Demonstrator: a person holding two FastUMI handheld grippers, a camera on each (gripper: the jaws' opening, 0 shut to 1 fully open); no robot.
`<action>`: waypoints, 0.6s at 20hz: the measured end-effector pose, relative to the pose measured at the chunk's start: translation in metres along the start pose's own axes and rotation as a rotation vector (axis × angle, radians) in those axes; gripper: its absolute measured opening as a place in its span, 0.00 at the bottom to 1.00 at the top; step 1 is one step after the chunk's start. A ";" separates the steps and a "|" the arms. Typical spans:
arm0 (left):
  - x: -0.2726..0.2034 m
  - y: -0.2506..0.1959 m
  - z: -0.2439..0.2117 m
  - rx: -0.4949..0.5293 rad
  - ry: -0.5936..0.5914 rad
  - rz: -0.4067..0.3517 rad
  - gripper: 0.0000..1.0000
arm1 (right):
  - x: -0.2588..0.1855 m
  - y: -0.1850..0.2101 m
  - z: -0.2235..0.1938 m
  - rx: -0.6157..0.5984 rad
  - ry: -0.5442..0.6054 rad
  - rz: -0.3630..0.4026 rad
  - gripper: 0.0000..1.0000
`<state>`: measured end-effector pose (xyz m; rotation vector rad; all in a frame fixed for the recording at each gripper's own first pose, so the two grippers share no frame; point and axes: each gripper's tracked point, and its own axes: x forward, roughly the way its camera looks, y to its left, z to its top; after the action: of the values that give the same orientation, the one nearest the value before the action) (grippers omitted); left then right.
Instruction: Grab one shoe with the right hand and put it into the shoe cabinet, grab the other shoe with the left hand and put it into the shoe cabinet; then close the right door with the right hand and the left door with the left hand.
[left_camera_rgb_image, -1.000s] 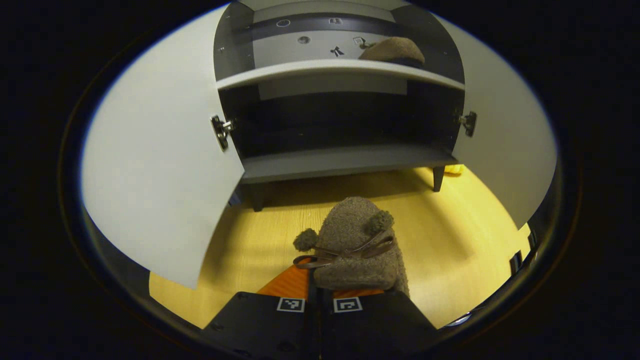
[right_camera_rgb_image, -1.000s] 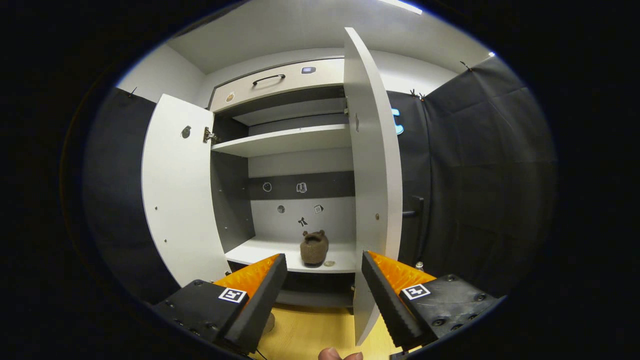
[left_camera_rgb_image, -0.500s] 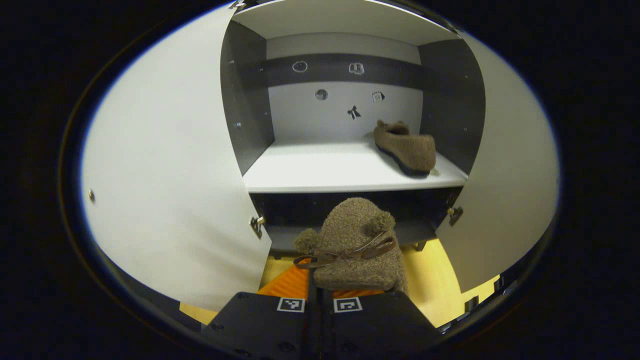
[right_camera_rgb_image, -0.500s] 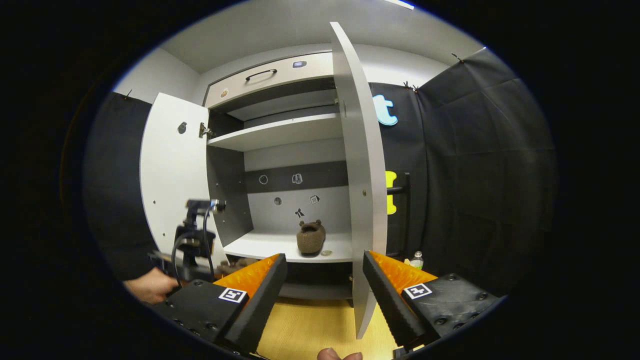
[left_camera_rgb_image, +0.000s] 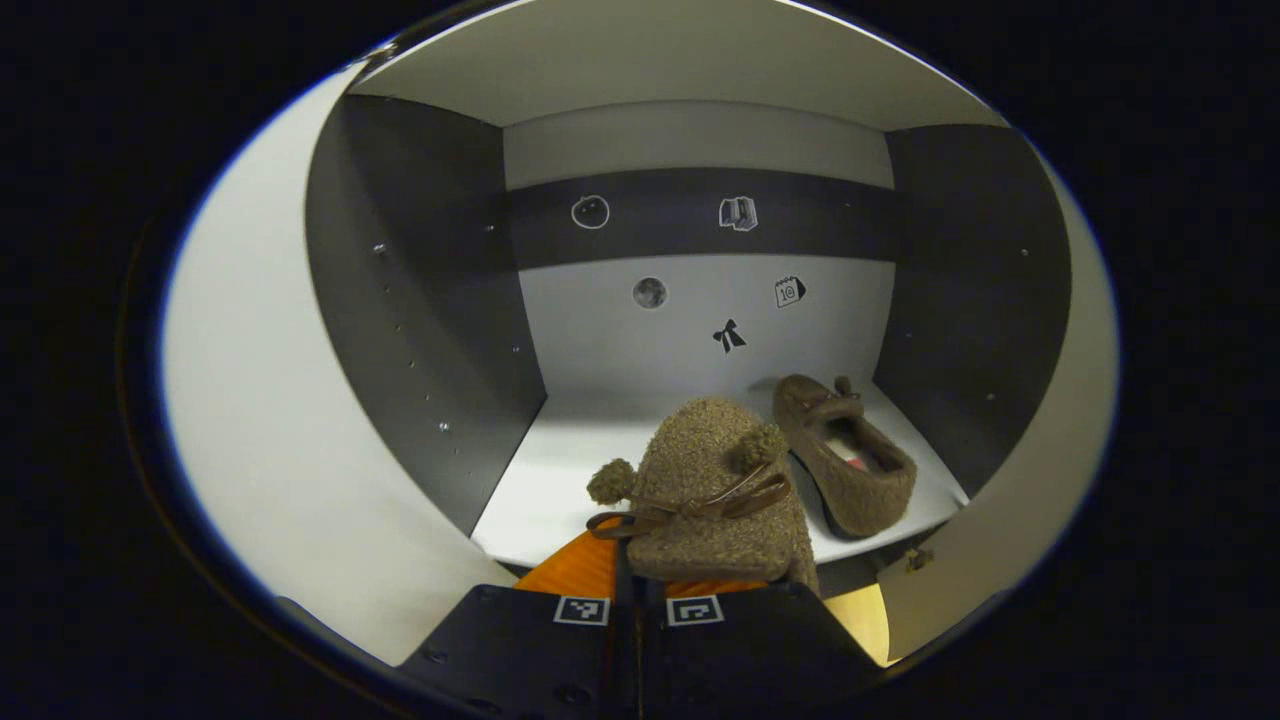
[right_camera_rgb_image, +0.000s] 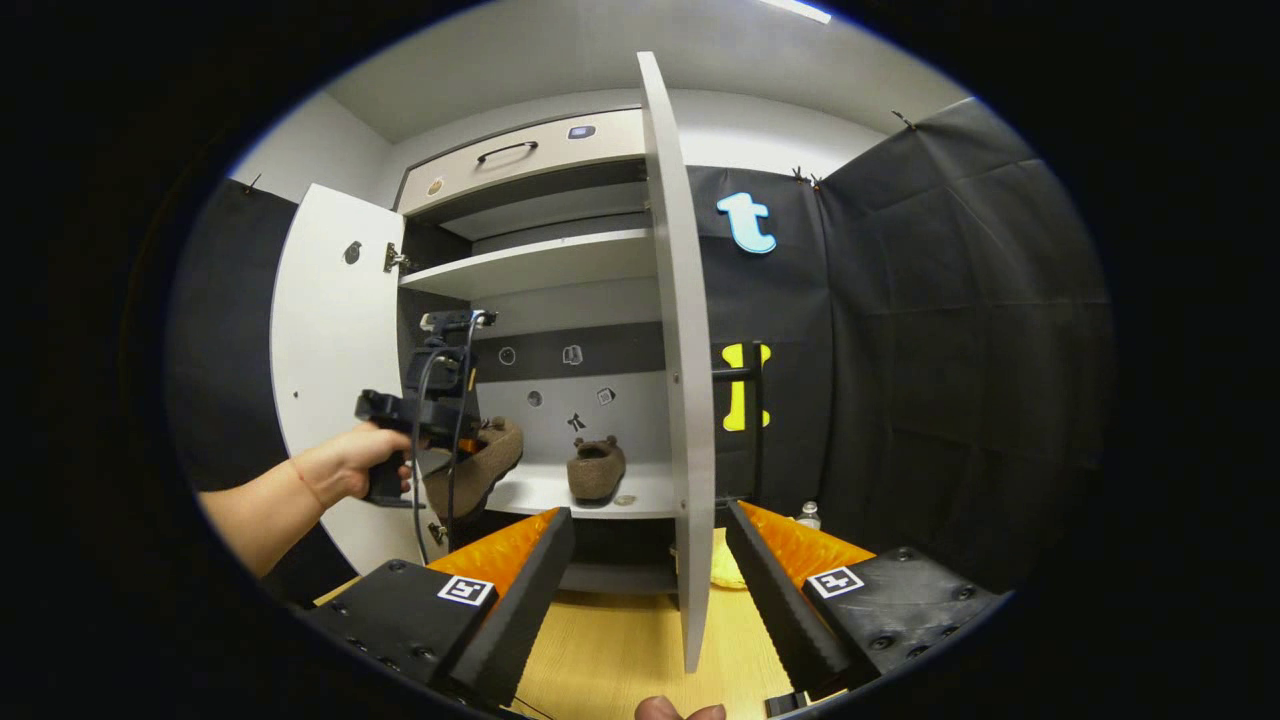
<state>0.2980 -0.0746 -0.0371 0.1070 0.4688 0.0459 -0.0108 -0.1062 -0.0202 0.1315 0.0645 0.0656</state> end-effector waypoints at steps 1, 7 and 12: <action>0.014 -0.001 0.007 0.005 0.005 0.004 0.06 | -0.002 -0.004 0.000 0.002 0.005 -0.008 0.98; 0.099 -0.001 0.021 0.018 0.082 0.030 0.06 | -0.011 -0.035 0.005 0.006 -0.005 -0.069 0.98; 0.139 -0.003 0.013 0.036 0.132 0.046 0.06 | -0.017 -0.061 0.011 0.000 -0.019 -0.130 0.98</action>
<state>0.4278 -0.0690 -0.0877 0.1504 0.5994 0.0900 -0.0236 -0.1695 -0.0168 0.1273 0.0541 -0.0656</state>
